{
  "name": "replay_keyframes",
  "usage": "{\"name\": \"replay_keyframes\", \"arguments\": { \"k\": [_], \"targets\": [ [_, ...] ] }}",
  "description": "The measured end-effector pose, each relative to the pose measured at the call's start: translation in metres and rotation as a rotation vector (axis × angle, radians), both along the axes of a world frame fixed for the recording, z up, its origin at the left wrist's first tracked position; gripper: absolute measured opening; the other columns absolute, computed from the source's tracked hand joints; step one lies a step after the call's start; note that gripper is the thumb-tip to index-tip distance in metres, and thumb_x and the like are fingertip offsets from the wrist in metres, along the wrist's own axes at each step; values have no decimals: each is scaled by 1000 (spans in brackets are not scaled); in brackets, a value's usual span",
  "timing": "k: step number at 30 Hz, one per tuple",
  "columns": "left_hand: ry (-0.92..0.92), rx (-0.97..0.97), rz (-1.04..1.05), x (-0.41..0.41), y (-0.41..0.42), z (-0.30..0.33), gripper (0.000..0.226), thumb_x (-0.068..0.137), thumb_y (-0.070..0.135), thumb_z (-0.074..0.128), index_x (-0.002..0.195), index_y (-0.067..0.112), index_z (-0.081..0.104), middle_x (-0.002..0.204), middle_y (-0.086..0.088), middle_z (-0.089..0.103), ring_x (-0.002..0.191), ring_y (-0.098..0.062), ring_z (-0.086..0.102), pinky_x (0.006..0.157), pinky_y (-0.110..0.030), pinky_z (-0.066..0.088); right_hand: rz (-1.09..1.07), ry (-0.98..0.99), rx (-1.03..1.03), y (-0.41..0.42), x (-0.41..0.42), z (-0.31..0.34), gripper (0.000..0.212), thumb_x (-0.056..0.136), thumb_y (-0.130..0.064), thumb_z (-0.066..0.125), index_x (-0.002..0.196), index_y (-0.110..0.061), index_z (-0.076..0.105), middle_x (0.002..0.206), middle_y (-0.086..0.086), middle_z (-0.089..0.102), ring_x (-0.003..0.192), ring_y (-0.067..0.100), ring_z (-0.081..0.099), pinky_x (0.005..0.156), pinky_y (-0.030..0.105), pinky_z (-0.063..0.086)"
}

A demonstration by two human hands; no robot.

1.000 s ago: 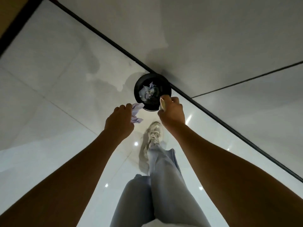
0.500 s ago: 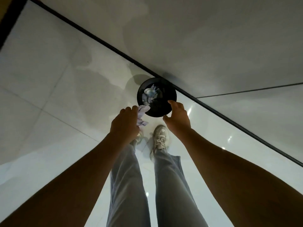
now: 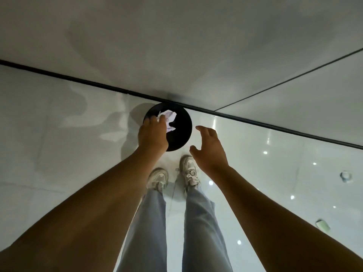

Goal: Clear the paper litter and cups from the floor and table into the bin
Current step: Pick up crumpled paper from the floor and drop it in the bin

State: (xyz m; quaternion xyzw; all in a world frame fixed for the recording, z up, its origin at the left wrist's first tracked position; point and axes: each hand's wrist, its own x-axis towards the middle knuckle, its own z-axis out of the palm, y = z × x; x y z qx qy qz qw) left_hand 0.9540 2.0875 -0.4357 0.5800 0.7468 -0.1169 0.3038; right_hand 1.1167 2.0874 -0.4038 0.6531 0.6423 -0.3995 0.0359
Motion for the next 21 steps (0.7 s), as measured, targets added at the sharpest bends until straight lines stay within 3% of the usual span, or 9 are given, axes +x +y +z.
{"name": "replay_keyframes", "arguments": {
  "k": [5,11,21],
  "targets": [
    [-86,-53,-103,0,-9,15,55,87,22,64,136,11,41,133,-13,45,126,-33,41,93,-42,46,-95,-20,-49,-7,7,11,62,90,-18,61,146,-22,34,152,5,32,126,27,49,97,35,47],
    [-80,47,-329,17,-29,53,47,92,24,55,135,12,42,132,-9,46,125,-27,41,97,-36,43,-195,-17,-44,-28,19,32,62,91,-19,61,146,-21,33,151,6,33,128,28,47,98,36,46],
    [83,41,-838,118,-33,91,34,93,20,48,125,13,45,126,-9,49,119,-26,44,99,-34,38,-486,-65,-38,-96,106,59,57,91,-22,58,144,-20,36,144,9,41,122,31,46,94,39,45]
  ]
}}
